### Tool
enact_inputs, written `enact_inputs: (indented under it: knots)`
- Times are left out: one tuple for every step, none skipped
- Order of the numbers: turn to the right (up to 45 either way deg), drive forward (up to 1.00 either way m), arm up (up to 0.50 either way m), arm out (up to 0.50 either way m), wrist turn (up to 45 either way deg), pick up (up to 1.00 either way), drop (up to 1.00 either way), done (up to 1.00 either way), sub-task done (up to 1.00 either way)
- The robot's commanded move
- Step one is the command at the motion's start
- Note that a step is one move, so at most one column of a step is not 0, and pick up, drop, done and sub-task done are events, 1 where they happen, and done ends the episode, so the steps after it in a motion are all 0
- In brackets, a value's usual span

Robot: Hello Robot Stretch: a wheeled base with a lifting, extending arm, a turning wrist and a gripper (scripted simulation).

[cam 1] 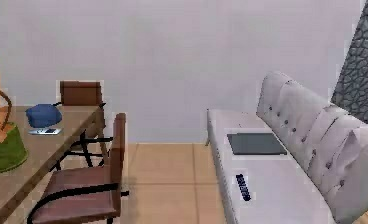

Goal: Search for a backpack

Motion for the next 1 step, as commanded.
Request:
enact_inputs:
  knots:
    - [45.0,0.00,0.00,0.00,0.0,0.00,0.00,0.00,0.00]
